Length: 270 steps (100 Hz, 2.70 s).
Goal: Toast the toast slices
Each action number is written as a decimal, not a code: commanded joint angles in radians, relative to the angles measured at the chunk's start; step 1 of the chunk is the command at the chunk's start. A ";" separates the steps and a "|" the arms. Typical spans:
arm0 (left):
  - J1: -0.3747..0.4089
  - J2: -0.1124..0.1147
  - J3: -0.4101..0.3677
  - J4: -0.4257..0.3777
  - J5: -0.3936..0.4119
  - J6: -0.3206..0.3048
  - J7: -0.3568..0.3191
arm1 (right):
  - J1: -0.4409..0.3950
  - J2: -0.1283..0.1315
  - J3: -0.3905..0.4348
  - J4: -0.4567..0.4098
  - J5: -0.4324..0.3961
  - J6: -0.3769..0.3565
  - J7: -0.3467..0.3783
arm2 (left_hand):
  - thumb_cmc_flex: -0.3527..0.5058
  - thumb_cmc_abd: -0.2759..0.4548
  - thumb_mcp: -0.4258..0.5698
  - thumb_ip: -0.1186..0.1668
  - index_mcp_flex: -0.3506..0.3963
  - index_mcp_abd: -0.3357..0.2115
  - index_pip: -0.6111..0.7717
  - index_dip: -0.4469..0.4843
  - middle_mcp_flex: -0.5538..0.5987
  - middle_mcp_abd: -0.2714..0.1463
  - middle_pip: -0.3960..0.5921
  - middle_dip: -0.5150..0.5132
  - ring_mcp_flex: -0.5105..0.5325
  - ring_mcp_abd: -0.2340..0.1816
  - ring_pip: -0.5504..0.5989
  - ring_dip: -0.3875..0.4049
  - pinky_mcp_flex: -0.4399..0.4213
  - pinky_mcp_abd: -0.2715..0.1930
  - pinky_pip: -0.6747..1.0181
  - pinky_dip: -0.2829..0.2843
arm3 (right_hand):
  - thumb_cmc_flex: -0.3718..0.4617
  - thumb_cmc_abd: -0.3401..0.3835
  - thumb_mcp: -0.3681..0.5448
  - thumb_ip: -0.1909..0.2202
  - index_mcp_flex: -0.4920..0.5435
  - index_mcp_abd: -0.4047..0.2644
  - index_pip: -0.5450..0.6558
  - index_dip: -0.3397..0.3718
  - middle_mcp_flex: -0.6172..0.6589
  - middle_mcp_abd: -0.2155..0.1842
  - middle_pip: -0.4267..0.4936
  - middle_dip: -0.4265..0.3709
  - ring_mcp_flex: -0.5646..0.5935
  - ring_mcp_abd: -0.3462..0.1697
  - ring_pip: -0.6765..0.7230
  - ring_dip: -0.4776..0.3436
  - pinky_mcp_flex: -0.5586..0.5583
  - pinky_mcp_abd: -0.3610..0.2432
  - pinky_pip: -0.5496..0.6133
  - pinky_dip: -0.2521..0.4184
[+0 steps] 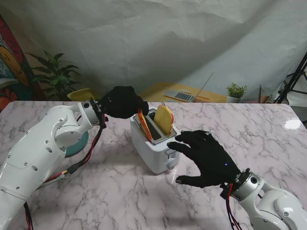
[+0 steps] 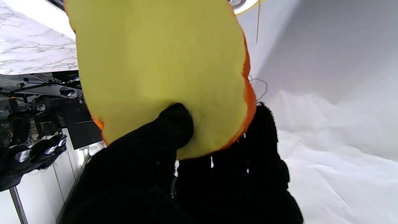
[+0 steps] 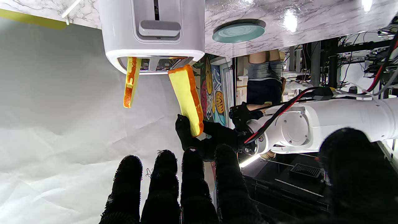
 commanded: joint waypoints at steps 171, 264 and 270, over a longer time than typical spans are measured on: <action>-0.100 -0.005 0.173 0.138 -0.026 0.071 -0.046 | -0.007 0.004 -0.008 -0.017 0.003 0.003 0.043 | 0.124 0.090 -0.025 0.059 0.054 -0.050 0.259 0.061 0.008 -0.087 0.044 -0.005 -0.015 -0.005 -0.003 -0.014 -0.027 -0.018 -0.016 0.006 | -0.040 -0.023 0.003 -0.001 -0.012 0.027 -0.025 0.009 -0.029 0.008 -0.005 -0.004 -0.026 -0.012 -0.042 -0.019 -0.023 -0.026 -0.018 -0.020; -0.086 -0.001 0.202 0.136 0.019 0.070 -0.001 | -0.007 0.004 -0.012 -0.025 0.010 0.019 0.057 | 0.130 0.107 -0.350 0.094 -0.178 0.110 0.022 -0.225 -0.256 0.014 -0.061 -0.137 -0.273 0.014 -0.042 -0.293 -0.187 -0.026 -0.147 0.119 | -0.041 -0.030 0.009 -0.001 -0.012 0.025 -0.023 0.011 -0.031 0.008 -0.006 -0.004 -0.026 -0.009 -0.042 -0.019 -0.024 -0.025 -0.019 -0.021; -0.079 0.002 0.192 0.129 0.025 0.067 -0.005 | -0.004 0.005 -0.014 -0.025 0.012 0.020 0.059 | 0.114 0.107 -0.359 0.092 -0.193 0.126 -0.001 -0.234 -0.293 0.017 -0.051 -0.157 -0.299 0.016 -0.048 -0.303 -0.205 -0.026 -0.156 0.116 | -0.042 -0.030 0.009 -0.001 -0.012 0.025 -0.023 0.011 -0.031 0.008 -0.006 -0.004 -0.027 -0.009 -0.042 -0.019 -0.024 -0.025 -0.019 -0.021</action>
